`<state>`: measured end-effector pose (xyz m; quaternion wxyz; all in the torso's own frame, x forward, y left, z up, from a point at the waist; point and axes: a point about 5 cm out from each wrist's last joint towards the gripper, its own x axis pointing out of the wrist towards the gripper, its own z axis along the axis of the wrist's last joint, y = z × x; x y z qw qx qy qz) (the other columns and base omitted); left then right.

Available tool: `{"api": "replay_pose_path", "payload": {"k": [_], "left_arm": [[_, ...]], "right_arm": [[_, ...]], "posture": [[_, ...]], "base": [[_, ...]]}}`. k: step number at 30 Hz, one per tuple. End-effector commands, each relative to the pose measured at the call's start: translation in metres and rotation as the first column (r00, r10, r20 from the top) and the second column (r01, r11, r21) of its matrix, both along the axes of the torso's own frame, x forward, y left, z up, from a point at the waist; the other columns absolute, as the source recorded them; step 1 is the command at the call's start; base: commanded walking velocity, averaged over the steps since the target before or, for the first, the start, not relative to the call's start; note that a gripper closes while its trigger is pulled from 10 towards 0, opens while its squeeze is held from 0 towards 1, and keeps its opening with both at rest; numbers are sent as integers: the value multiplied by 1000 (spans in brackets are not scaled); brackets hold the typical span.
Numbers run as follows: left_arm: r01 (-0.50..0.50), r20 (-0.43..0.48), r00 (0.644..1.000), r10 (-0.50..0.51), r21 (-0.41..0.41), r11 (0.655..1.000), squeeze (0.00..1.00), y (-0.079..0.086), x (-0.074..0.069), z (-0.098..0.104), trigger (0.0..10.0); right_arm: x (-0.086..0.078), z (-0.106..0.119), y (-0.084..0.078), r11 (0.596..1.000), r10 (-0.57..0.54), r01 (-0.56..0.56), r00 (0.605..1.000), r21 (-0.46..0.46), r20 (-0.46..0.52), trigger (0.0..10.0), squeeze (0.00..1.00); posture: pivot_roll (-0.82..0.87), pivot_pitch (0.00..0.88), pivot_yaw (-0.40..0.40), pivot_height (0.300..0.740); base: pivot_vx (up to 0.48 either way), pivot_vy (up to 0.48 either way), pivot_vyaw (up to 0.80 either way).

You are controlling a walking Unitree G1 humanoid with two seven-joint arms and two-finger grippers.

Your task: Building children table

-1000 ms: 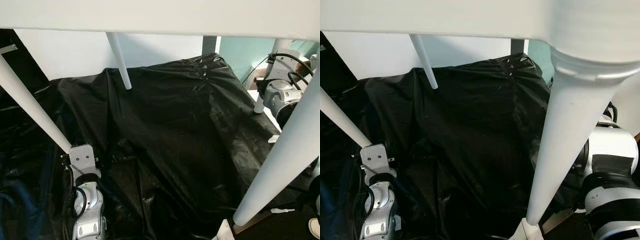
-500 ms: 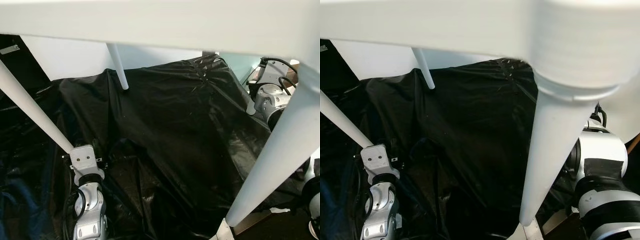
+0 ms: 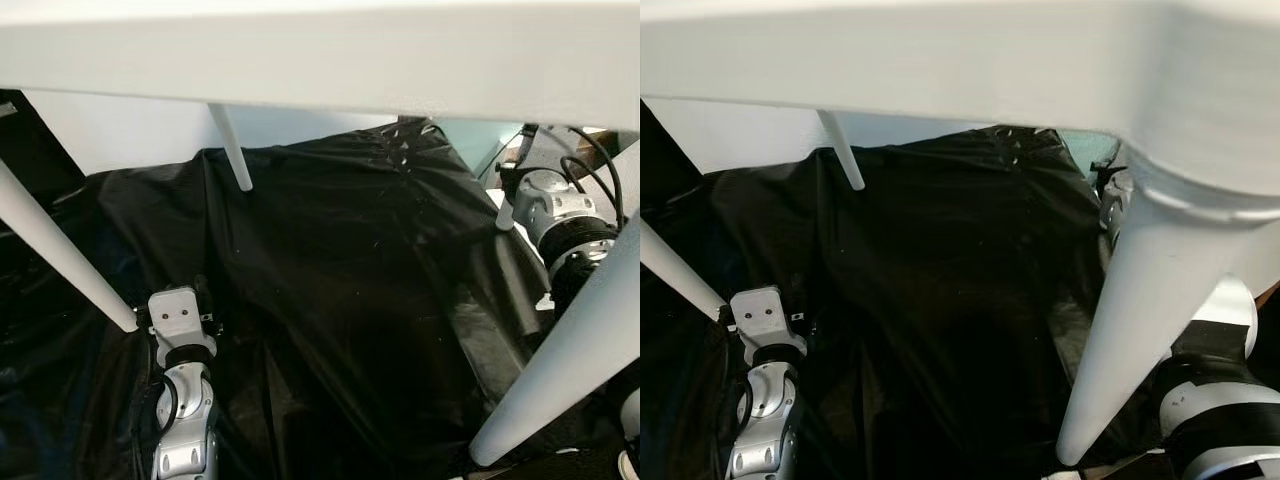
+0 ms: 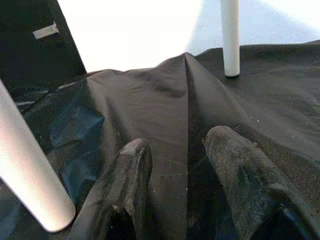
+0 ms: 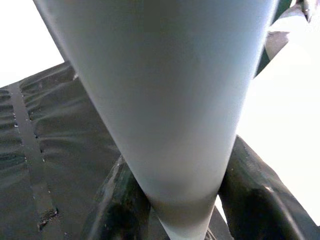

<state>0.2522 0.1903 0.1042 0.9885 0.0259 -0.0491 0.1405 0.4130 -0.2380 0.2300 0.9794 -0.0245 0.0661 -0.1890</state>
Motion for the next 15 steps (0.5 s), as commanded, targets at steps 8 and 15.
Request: {"api": "replay_pose_path", "payload": {"k": [8,15], "left_arm": [[-32,-27,999,32,27,999,0,4,-4,-4,10000],[-37,-27,999,38,45,998,0,7,-3,-4,10000]], "right_arm": [[-1,-12,5,1000,11,-10,999,21,-41,0,0],[0,-14,8,1000,15,-14,999,26,-43,0,0]], "posture": [[144,0,84,740],[146,0,86,740]], "base": [[99,0,0],[468,0,0]]}}
